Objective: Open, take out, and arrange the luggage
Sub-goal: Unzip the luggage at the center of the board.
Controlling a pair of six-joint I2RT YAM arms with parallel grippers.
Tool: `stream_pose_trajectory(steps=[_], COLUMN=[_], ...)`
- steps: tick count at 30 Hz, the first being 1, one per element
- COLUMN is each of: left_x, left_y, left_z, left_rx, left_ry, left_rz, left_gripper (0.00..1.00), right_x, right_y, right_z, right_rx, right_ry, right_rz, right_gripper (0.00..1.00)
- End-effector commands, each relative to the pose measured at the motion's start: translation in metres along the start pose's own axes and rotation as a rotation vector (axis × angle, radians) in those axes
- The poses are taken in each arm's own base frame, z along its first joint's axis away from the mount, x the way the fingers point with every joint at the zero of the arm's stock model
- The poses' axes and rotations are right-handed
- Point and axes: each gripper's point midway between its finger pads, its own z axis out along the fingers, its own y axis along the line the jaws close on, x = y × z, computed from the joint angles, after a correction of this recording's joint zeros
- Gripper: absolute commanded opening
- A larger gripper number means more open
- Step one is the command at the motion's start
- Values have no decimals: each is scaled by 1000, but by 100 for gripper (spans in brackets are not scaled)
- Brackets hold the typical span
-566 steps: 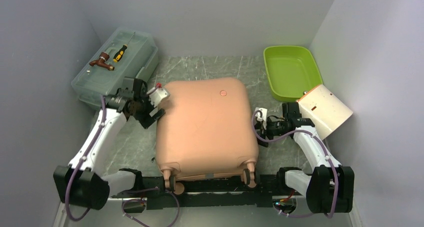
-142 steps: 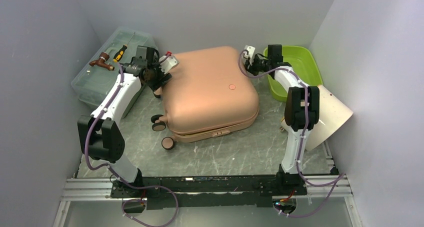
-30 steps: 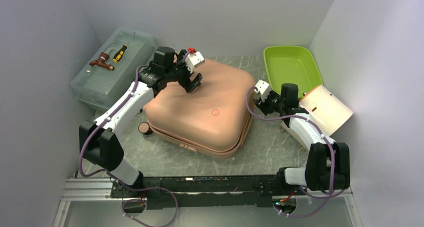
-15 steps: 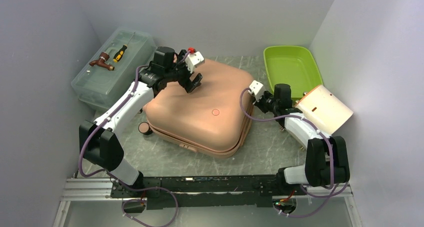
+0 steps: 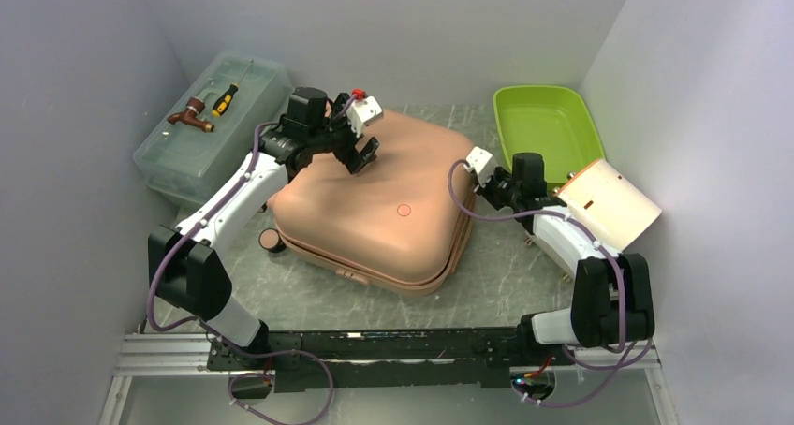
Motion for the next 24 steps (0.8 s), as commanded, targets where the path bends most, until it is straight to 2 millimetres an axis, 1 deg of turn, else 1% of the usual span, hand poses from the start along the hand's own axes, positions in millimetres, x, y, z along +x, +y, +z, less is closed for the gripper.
stream_pose_trajectory(steps=[1,7,11,20,24], left_x=[22,22,23,22,22], left_y=[-16,-17,-17,-17,-18], left_z=[-1,-2,-2,-2,-3], left_rx=[49,49,52,55,56], left_ry=[74,71,71,69,71], left_rz=[-50,-45,-43,-41,-39], left_gripper=[93,93,93,93,93], right_x=[-18,-19,-18,-43,-54], right_y=[-46,-68,-80,-87,-92], right_z=[-1,7,15,43,55], right_rx=[101,98,86,-3,-29], right_ry=[22,40,51,-79,-133], right_rz=[42,122,113,40,54], right_gripper=[0,0,0,0,0])
